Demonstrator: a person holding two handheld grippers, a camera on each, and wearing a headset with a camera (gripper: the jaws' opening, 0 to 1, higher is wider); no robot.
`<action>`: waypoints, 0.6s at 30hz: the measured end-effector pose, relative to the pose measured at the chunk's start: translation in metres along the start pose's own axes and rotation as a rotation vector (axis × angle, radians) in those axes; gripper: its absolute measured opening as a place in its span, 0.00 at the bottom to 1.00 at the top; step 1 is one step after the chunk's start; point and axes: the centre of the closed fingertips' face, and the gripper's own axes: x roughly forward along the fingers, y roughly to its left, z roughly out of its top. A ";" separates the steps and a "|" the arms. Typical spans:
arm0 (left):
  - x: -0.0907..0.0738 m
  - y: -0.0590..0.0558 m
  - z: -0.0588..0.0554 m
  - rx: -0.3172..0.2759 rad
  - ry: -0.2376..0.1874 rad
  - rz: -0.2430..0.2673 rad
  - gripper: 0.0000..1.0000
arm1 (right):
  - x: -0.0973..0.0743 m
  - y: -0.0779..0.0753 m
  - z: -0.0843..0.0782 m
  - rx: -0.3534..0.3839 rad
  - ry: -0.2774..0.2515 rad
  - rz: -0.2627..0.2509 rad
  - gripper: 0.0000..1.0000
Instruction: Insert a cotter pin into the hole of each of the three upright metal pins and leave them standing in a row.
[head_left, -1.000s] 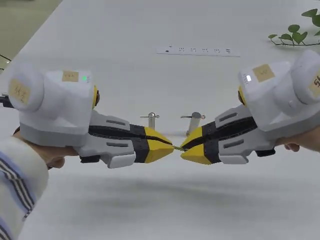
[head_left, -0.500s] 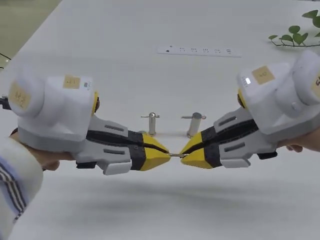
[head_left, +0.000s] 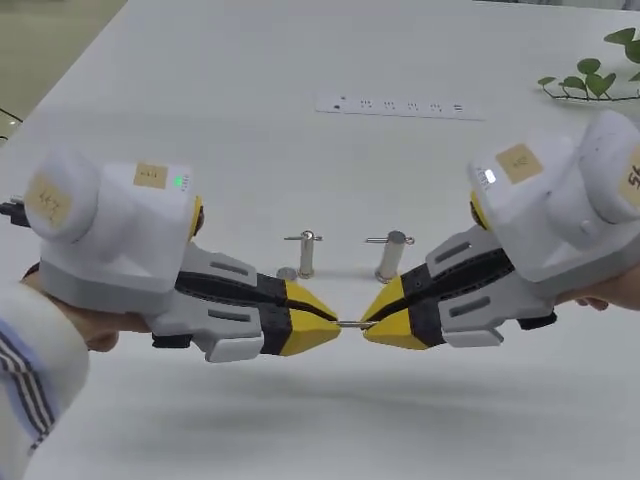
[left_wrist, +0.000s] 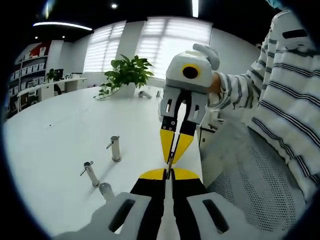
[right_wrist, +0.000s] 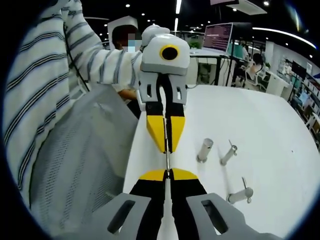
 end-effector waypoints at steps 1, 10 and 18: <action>0.000 0.003 -0.003 -0.025 0.009 0.010 0.02 | 0.001 -0.002 0.000 0.004 0.003 -0.008 0.05; -0.008 0.023 -0.002 0.003 -0.041 0.095 0.23 | 0.007 -0.012 -0.008 0.061 0.038 -0.043 0.04; -0.016 0.053 -0.012 0.028 -0.016 0.219 0.42 | 0.013 -0.028 -0.020 0.129 0.072 -0.095 0.04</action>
